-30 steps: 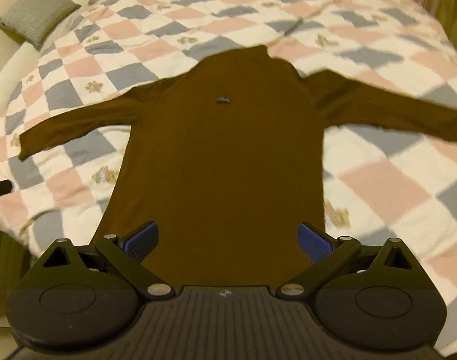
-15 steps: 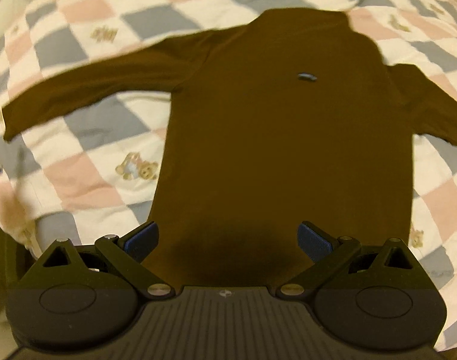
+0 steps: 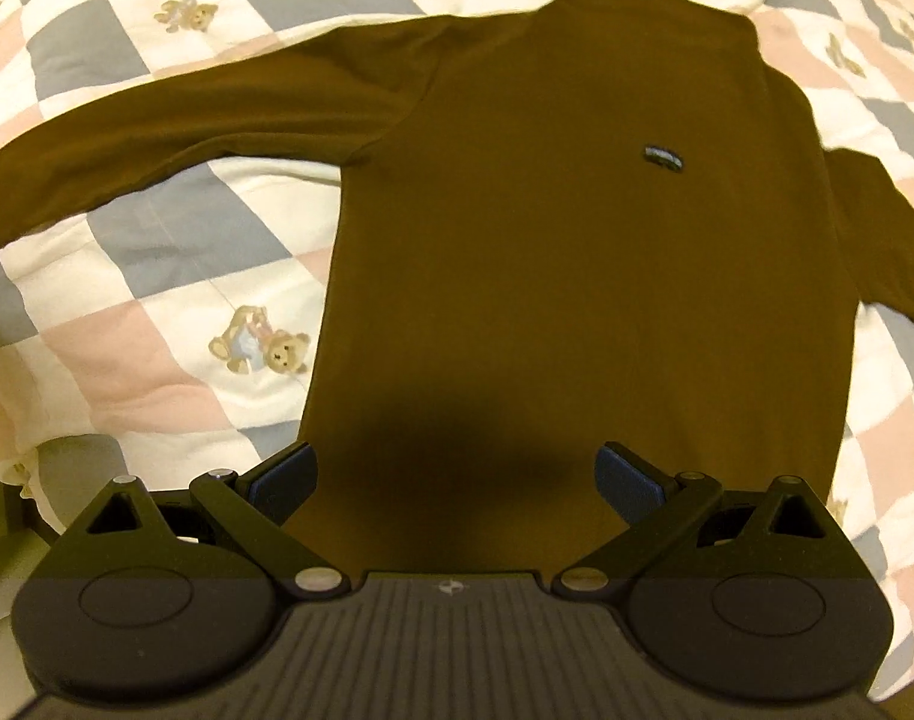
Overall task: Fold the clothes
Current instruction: 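Grasp a sleeve cuff with the left gripper and fold it across the body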
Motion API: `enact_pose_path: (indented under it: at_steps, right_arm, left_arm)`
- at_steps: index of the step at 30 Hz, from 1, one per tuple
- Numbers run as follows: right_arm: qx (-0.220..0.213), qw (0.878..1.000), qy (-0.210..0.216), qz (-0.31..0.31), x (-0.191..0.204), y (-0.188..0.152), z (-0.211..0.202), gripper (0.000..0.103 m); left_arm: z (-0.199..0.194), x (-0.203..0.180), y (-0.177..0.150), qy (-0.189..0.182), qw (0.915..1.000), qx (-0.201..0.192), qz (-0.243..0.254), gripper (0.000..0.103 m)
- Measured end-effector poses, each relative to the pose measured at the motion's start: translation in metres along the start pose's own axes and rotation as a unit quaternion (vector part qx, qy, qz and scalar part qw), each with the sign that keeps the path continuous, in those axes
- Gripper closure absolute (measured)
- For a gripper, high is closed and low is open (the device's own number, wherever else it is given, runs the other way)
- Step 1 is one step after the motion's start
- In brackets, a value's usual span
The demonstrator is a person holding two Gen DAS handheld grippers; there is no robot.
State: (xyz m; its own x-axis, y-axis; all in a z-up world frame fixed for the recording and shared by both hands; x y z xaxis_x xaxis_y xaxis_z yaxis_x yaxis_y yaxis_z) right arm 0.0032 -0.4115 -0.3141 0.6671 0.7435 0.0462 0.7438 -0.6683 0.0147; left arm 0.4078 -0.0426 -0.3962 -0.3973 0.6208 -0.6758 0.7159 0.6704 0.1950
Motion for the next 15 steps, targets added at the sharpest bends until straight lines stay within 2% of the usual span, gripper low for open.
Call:
enact_pose_path:
  at_steps: [2,4,6,7,8,10,12,14,15]
  right_arm:
    - [-0.005,1.0,0.006,-0.002,-0.005,0.002,0.001,0.002]
    - [-0.016,1.0,0.01,-0.003,-0.014,0.002,0.001,0.002]
    - [-0.031,1.0,0.005,-0.002,-0.031,0.001,0.0,0.002]
    - [-0.037,0.999,0.0,0.002,-0.042,0.001,0.0,0.002]
    - [-0.043,0.999,-0.005,0.01,-0.057,0.001,-0.001,0.002]
    - [-0.059,0.997,-0.007,0.039,-0.089,0.002,-0.004,0.003]
    - [-0.078,0.994,-0.004,0.076,-0.126,0.002,-0.01,0.003]
    - [-0.099,0.988,0.003,0.116,-0.167,0.001,-0.016,0.003]
    - [-0.11,0.984,0.006,0.137,-0.188,0.0,-0.02,0.003]
  left_arm:
    - [-0.007,-0.007,-0.003,-0.01,0.9999,-0.007,0.007,0.095]
    - [-0.018,-0.017,-0.008,-0.026,0.9994,-0.016,0.017,0.1]
    - [-0.04,-0.054,-0.03,-0.053,0.9937,-0.018,0.097,0.1]
    - [-0.05,-0.074,-0.044,-0.065,0.9872,-0.015,0.145,0.1]
    - [-0.06,-0.099,-0.072,-0.083,0.9751,-0.002,0.206,0.1]
    - [-0.077,-0.145,-0.133,-0.119,0.9416,0.029,0.314,0.1]
    - [-0.089,-0.181,-0.218,-0.165,0.8986,0.077,0.399,0.1]
    - [-0.097,-0.198,-0.31,-0.212,0.8592,0.14,0.444,0.1]
    - [-0.096,-0.199,-0.351,-0.225,0.8452,0.169,0.454,0.099]
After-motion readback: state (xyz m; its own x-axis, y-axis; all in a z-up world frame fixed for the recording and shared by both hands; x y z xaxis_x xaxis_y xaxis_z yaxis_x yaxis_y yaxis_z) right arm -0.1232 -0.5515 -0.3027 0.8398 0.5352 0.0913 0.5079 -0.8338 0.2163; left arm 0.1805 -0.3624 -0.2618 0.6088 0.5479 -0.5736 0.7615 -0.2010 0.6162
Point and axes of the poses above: each gripper's, at about its wrist camera, not at the fingertips, and z roughly the way its jaws point, x to its left, y to its top, the point moved 5 cm from there along z, roughly the way its jaws point, and after that the axes turned 2 degrees about -z, right-handed, at the moved point
